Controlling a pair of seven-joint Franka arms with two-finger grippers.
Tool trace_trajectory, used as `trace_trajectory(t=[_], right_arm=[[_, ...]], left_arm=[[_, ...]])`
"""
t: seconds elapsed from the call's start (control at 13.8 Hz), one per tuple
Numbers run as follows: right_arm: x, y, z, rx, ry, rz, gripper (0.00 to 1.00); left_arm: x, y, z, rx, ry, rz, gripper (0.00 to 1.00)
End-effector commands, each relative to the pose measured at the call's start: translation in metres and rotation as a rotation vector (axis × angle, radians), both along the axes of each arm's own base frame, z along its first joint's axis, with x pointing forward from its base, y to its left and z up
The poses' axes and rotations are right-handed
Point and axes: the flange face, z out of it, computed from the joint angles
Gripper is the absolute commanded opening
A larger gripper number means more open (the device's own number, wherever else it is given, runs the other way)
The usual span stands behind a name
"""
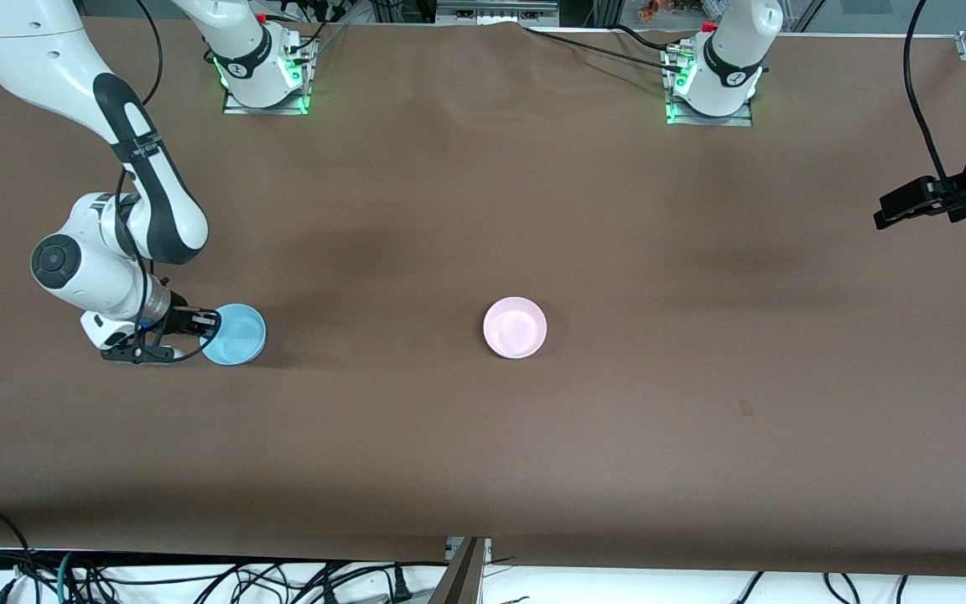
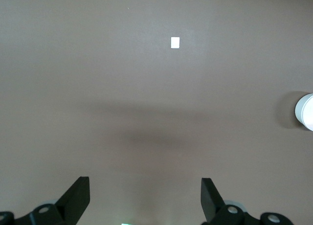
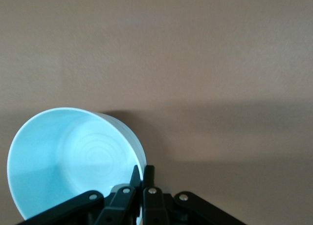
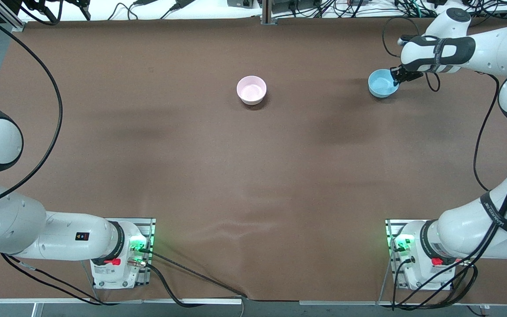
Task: Stack pink and blue bowls on white bowl
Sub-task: 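Carry the blue bowl with the right gripper over the pink bowl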
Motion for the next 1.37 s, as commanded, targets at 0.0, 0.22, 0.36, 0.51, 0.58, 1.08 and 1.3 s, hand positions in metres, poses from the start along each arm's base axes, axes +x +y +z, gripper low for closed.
trace_trajectory(t=[0.0, 0.22, 0.36, 0.51, 0.58, 1.08, 1.3], right_arm=[[0.012, 0.014, 0.045, 0.006, 0.012, 0.014, 0.0], [0.036, 0.082, 0.111, 0.008, 0.073, -0.014, 0.0], [0.04, 0.138, 0.144, 0.006, 0.087, -0.08, 0.0], [0.034, 0.193, 0.156, 0.012, 0.068, -0.099, 0.0], [0.027, 0.226, 0.156, 0.015, 0.064, -0.105, 0.0], [-0.015, 0.401, 0.13, 0.082, 0.013, -0.254, 0.0], [-0.03, 0.448, 0.117, 0.121, -0.017, -0.249, 0.0]], left_arm=[[0.003, -0.003, 0.005, 0.013, 0.002, -0.023, 1.0], [0.003, -0.003, 0.005, 0.013, 0.002, -0.022, 1.0], [0.003, -0.003, 0.005, 0.013, 0.002, -0.022, 1.0], [0.003, -0.003, 0.005, 0.013, 0.002, -0.022, 1.0], [0.003, -0.003, 0.005, 0.013, 0.002, -0.022, 1.0], [0.004, -0.003, 0.005, 0.013, 0.002, -0.023, 1.0], [0.003, -0.003, 0.005, 0.013, 0.004, -0.022, 1.0]])
